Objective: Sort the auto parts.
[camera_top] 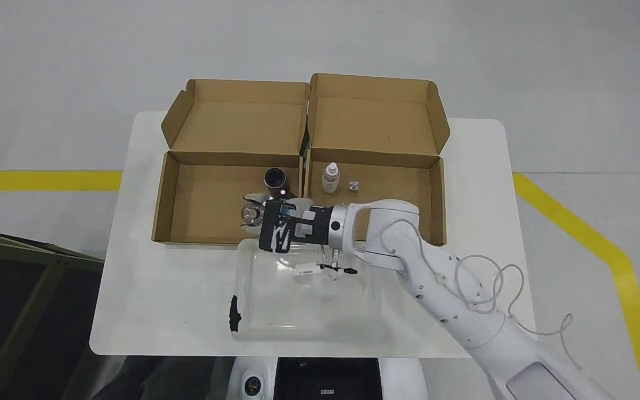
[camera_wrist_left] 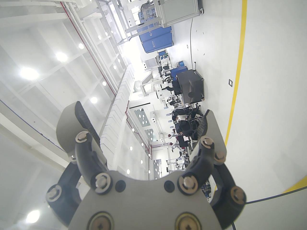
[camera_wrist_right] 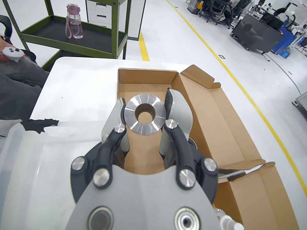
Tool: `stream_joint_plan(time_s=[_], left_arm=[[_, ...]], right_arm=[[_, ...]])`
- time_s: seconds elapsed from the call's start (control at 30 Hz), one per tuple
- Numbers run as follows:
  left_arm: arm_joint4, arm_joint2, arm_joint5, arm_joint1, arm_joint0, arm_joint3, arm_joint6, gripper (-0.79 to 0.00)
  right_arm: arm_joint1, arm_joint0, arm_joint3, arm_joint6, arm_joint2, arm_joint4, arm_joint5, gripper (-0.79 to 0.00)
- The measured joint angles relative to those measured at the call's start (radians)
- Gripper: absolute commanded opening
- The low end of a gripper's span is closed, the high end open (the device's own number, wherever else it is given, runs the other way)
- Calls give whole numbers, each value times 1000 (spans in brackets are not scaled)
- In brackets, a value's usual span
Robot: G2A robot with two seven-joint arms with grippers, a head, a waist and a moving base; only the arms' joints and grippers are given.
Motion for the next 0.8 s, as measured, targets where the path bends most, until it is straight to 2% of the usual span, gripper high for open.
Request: stream_joint_plan(time_s=[0.8], left_arm=[[0, 0, 0, 0, 0, 0, 0, 0]], right_arm=[[-73, 162, 282, 104, -103, 85, 2, -785]])
